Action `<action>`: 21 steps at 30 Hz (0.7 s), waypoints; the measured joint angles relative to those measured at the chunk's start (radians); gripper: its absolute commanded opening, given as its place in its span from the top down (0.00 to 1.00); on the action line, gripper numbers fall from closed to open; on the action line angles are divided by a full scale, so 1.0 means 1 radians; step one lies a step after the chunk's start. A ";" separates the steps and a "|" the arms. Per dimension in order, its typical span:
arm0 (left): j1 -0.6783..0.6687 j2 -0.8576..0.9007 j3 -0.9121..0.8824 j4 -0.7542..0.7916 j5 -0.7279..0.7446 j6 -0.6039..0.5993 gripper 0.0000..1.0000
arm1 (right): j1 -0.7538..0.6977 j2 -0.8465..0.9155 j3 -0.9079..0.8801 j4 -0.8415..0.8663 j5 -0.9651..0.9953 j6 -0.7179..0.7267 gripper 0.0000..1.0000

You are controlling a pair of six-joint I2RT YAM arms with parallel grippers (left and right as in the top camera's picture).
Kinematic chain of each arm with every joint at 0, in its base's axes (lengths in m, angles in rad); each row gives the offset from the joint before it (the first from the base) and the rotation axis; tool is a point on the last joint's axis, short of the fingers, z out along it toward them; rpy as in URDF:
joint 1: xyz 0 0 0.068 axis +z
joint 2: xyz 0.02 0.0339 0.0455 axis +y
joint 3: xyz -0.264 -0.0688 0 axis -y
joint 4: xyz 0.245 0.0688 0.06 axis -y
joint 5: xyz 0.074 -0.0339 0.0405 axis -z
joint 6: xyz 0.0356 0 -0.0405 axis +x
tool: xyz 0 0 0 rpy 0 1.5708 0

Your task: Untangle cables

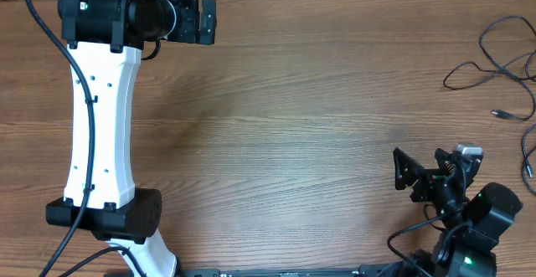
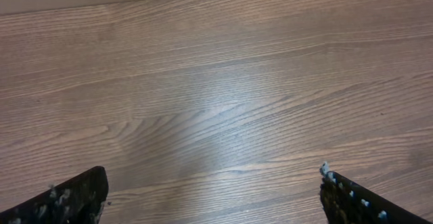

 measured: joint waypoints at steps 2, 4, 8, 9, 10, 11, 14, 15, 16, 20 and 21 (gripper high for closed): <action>0.000 0.000 0.000 0.000 0.000 0.000 0.00 | 0.000 0.000 0.000 -0.002 0.000 0.000 0.00; 0.000 0.000 0.000 -0.001 -0.001 0.001 0.00 | 0.000 0.000 0.000 -0.002 0.001 0.000 0.00; 0.000 0.000 0.000 -0.044 -0.006 0.004 0.00 | 0.000 0.000 0.000 -0.002 0.002 0.000 0.00; 0.000 0.000 0.000 -0.052 -0.006 0.004 0.00 | 0.000 0.000 0.000 -0.002 0.002 0.001 0.00; 0.000 0.000 0.000 -0.056 -0.011 0.005 0.00 | 0.000 0.000 0.000 -0.002 0.002 0.000 0.00; 0.000 0.000 0.000 -0.058 -0.021 0.008 0.00 | 0.000 0.000 0.000 -0.002 0.002 0.000 0.00; 0.000 0.000 -0.002 -0.024 -0.045 0.022 0.00 | 0.000 0.000 0.000 -0.002 0.002 0.000 0.00; 0.000 0.000 -0.008 0.008 -0.055 0.029 0.00 | 0.000 0.000 0.000 -0.002 0.002 0.000 0.00; 0.000 -0.003 -0.018 0.040 -0.062 0.037 0.00 | 0.000 0.000 0.000 -0.002 0.002 0.000 0.00; 0.000 -0.071 -0.177 0.245 -0.085 0.064 0.00 | 0.000 0.000 0.000 -0.002 0.002 0.000 0.00; 0.000 -0.103 -0.240 0.297 -0.088 0.069 0.00 | 0.000 0.000 0.000 -0.003 0.003 0.000 0.00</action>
